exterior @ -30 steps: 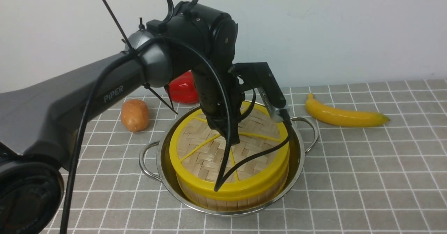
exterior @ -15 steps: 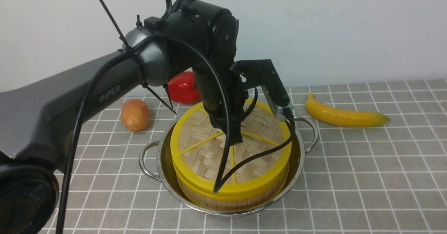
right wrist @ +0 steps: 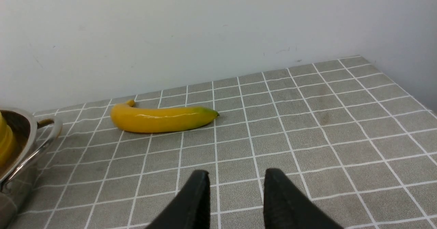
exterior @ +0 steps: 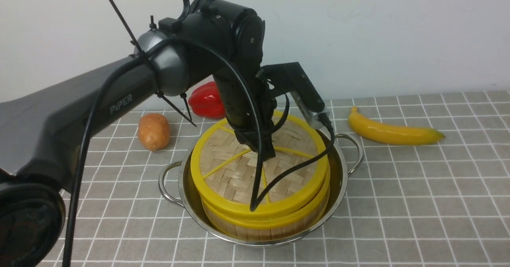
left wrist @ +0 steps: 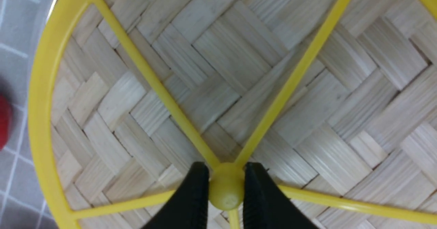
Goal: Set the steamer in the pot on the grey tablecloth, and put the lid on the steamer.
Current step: 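Place the yellow bamboo steamer lid onto the steamer in the pot with the left gripper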
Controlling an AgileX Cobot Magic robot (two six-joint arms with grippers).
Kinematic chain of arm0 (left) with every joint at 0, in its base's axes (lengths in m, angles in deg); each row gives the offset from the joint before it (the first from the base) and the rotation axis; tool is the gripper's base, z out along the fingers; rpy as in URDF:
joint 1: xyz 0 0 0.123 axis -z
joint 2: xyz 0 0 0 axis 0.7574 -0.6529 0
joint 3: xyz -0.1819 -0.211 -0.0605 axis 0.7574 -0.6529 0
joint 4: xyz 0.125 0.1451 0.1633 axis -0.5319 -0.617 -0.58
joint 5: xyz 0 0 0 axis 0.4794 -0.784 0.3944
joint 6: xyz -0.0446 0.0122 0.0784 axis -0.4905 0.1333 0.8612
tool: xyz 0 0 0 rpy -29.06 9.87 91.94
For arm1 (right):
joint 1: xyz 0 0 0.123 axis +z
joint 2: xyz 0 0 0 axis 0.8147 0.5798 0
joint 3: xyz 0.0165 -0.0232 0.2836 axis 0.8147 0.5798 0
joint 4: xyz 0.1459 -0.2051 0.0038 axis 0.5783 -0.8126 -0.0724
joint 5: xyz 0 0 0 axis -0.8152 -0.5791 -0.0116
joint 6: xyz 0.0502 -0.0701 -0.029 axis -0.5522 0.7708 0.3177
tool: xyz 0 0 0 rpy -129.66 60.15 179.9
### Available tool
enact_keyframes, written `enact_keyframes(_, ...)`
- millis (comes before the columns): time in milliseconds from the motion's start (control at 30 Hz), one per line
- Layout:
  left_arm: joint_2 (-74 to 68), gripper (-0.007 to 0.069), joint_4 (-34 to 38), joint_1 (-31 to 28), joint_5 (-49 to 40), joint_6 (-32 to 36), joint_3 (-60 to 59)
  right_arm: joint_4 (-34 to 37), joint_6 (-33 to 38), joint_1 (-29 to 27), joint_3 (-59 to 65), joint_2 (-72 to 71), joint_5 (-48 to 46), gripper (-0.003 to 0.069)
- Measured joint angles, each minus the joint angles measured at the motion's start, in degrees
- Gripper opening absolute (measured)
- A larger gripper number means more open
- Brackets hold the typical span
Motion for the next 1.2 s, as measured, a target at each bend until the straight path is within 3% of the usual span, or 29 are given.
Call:
enact_keyframes(367, 0.0, 0.0117, 4.4, -0.1, 0.0, -0.1, 0.0, 0.0, 0.0, 0.0, 0.0, 0.0, 0.0, 0.0243)
enact_keyframes(1200, -1.0, 0.012, 3.6, -0.6, -0.6, -0.5, 0.0, 0.0, 0.0, 0.0, 0.0, 0.0, 0.0, 0.0243)
